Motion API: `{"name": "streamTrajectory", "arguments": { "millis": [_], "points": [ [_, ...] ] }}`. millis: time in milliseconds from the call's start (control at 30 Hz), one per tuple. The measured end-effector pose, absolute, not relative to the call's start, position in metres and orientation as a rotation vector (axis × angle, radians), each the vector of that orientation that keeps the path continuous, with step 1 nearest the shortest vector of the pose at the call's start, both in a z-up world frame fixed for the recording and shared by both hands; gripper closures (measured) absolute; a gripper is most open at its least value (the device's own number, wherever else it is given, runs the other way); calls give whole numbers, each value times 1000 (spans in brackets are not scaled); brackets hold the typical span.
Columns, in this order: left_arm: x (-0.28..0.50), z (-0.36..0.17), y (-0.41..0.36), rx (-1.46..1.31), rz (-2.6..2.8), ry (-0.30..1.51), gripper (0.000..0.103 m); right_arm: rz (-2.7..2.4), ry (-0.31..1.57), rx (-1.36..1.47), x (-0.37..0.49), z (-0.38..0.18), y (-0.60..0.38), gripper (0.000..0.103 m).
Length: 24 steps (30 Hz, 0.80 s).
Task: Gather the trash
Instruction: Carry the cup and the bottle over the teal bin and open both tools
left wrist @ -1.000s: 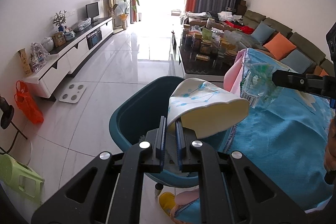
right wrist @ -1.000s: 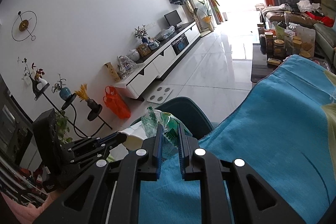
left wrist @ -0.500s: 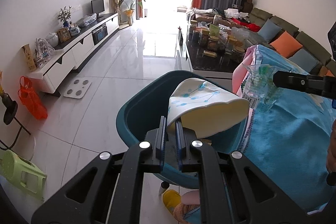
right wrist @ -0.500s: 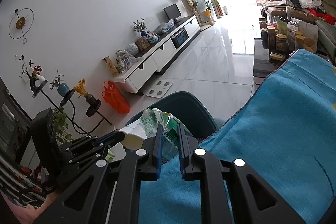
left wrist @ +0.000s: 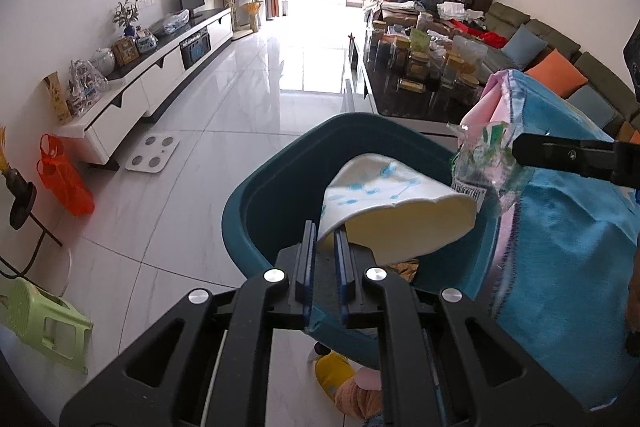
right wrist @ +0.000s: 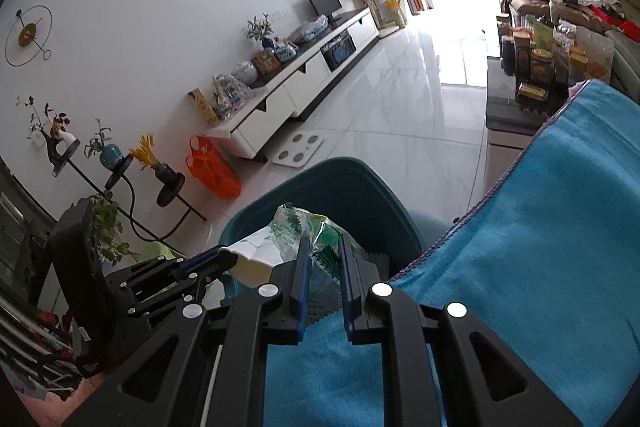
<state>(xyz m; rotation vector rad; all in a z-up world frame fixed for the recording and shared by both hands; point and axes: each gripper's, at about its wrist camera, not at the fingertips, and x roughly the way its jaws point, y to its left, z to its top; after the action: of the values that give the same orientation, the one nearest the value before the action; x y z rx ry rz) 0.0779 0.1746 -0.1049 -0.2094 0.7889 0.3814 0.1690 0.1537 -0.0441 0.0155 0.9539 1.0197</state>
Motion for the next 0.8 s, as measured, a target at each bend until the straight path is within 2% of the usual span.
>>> {"name": "streamTrajectory", "arguments": {
  "millis": [233, 367, 500, 600, 667, 800],
  "points": [
    [91, -117, 179, -245, 354, 805, 87, 1007, 1013, 33, 179, -56, 159, 85],
    [96, -124, 180, -261, 349, 815, 76, 996, 1014, 46, 181, -57, 156, 71],
    [94, -121, 174, -253, 350, 794, 73, 994, 1003, 56, 180, -55, 150, 71],
    [87, -113, 168, -236, 344, 764, 64, 1002, 980, 74, 176, -48, 139, 71],
    [82, -104, 160, -229, 324, 733, 54, 1007, 961, 75, 173, -43, 130, 71],
    [74, -86, 137, -199, 249, 680, 44, 1005, 900, 83, 159, -28, 96, 70]
  ]
}}
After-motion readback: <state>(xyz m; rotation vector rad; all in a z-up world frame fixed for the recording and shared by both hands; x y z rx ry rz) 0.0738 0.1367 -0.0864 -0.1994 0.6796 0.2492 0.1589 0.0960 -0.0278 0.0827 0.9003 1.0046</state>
